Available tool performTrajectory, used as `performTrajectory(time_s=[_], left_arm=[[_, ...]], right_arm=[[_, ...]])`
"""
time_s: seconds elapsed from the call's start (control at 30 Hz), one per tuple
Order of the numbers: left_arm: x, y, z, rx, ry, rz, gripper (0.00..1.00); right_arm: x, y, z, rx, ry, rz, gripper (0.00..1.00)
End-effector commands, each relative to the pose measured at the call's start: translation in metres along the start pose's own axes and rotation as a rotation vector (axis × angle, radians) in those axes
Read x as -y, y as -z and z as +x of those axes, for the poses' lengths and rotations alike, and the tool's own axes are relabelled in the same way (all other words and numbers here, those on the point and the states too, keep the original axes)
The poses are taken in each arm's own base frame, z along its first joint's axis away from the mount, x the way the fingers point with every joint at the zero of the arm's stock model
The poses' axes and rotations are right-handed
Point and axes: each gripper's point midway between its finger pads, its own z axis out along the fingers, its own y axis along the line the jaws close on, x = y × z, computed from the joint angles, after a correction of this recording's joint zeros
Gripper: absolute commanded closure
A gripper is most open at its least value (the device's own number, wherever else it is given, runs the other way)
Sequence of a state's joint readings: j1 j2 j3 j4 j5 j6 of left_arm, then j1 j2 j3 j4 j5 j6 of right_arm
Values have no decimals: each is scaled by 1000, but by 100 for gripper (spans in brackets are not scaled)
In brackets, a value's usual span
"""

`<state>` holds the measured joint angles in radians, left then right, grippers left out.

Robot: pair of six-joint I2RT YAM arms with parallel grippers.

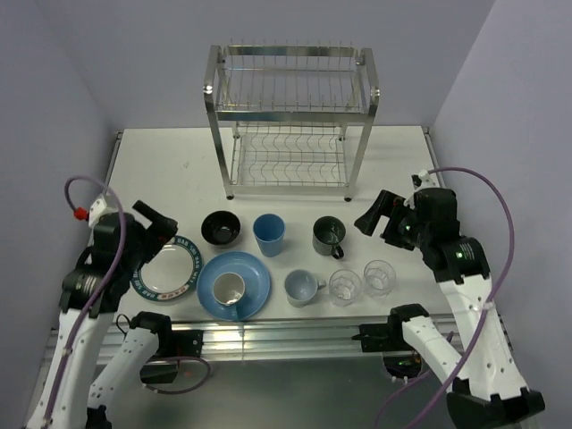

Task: Load the mixed dishes into the dish rack

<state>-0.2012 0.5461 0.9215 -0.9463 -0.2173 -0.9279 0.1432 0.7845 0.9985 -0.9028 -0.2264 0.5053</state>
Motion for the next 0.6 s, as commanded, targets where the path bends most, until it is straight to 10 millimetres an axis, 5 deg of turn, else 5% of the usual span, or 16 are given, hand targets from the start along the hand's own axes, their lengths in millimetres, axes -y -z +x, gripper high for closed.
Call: performTrajectory(time_s=[0.0, 0.33, 0.57], left_arm=[[-4, -15, -19, 34, -88, -124, 2], [16, -139, 19, -210, -213, -244, 19], [30, -176, 43, -296, -195, -194, 30]], right_arm=[[-5, 20, -20, 126, 31, -10, 0], [-30, 58, -20, 159, 103, -127, 4], [-39, 75, -17, 167, 134, -177, 6]])
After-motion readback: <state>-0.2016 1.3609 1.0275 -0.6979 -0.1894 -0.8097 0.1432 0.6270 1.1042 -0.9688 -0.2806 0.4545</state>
